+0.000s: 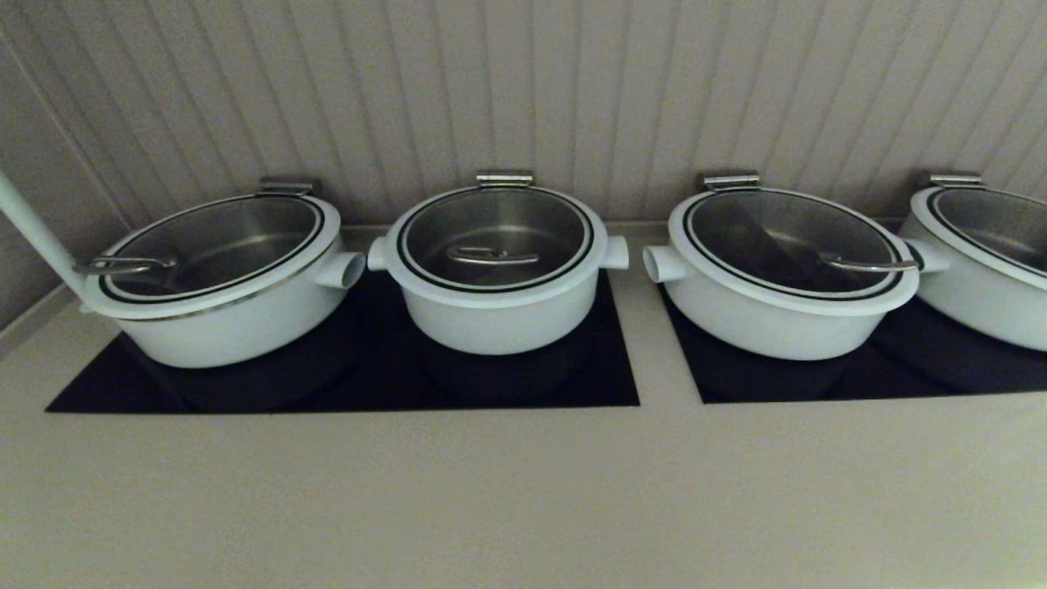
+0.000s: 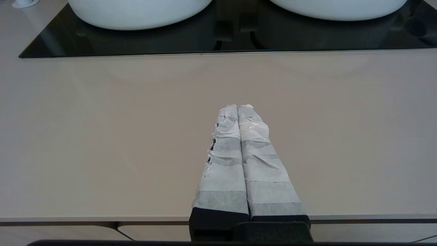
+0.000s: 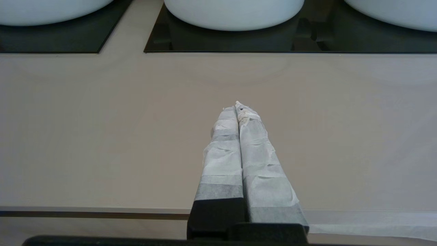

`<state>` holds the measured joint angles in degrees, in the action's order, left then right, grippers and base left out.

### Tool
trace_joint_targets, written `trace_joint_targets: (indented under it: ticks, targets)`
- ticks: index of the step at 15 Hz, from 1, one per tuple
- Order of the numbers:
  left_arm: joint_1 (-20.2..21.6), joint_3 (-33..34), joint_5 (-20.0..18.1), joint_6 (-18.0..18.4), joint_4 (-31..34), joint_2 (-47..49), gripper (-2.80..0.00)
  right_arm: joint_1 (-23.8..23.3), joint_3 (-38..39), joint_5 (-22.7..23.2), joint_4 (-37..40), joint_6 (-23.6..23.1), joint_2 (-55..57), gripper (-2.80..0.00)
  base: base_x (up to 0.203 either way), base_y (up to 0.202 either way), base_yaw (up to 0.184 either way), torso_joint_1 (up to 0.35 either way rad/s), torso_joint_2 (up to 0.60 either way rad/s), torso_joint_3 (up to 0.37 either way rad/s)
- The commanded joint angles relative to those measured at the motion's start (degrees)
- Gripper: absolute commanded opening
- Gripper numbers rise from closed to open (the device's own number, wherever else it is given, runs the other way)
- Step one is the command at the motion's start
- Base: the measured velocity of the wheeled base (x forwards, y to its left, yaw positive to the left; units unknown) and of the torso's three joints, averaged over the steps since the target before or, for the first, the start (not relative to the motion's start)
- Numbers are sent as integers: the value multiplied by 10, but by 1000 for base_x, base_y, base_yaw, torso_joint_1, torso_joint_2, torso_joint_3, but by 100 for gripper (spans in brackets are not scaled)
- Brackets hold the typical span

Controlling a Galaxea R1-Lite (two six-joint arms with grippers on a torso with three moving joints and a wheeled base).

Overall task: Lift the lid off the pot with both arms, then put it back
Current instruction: Open the food pot lid a small opening with the left arm

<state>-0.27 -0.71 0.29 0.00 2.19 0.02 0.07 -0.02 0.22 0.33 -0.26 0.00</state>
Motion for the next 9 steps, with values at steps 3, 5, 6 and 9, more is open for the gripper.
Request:
trace_joint_targets:
  ticks: [3,5,6,9]
  targets:
    - [0,0,1,0,0,1,-280,0,0,0,0,0,1,-280,0,0,0,0,0,0]
    - [0,0,0,0,0,1,-280,0,0,0,0,0,1,-280,0,0,0,0,0,0]
    - [0,0,-2,4,-1,1,-280,0,0,0,-1,0,1,-280,0,0,0,0,0,0]
    - [0,-1,-5,58,-5,0,-280,0,0,0,0,0,1,-280,0,0,0,0,0,0]
